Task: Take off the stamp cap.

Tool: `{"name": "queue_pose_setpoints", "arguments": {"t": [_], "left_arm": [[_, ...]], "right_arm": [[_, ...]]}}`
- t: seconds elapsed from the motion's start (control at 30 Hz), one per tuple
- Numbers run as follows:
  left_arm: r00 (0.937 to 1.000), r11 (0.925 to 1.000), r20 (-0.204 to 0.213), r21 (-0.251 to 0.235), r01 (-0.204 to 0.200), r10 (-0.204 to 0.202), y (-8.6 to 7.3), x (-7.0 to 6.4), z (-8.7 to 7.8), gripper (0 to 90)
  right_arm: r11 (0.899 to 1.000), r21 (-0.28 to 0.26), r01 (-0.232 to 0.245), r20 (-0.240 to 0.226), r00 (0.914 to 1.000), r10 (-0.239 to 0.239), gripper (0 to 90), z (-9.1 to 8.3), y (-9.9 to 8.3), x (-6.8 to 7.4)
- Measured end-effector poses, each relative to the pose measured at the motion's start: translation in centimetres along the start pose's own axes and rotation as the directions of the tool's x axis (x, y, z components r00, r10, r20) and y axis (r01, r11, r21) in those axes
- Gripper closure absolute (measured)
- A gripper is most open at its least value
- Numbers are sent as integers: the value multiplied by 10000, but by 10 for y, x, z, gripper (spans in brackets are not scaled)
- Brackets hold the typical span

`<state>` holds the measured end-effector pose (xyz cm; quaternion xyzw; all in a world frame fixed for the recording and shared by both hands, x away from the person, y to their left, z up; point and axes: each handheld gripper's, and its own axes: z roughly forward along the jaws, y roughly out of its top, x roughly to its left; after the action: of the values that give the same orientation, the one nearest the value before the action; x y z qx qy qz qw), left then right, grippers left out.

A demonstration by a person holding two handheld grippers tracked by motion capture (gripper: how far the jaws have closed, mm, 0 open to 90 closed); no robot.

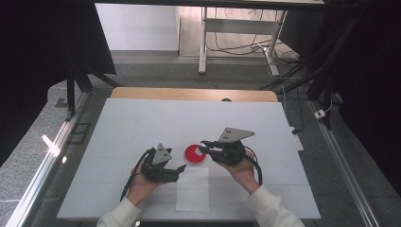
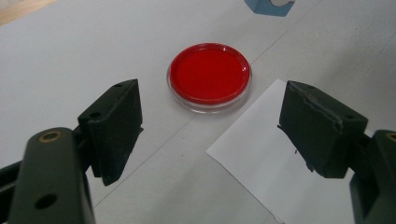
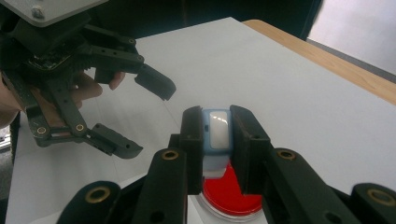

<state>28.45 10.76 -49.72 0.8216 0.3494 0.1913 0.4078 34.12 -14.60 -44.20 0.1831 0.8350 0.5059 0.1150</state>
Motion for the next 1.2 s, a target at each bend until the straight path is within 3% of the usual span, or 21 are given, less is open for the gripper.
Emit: {"name": "queue_pose_setpoints", "arguments": {"t": [1.2], "left_arm": [[9996, 9999, 236, -69, -147, 148, 24, -16, 22, 220]], "right_arm": [[9992, -241, -322, 32, 9995, 323, 753, 5, -1, 3]]}}
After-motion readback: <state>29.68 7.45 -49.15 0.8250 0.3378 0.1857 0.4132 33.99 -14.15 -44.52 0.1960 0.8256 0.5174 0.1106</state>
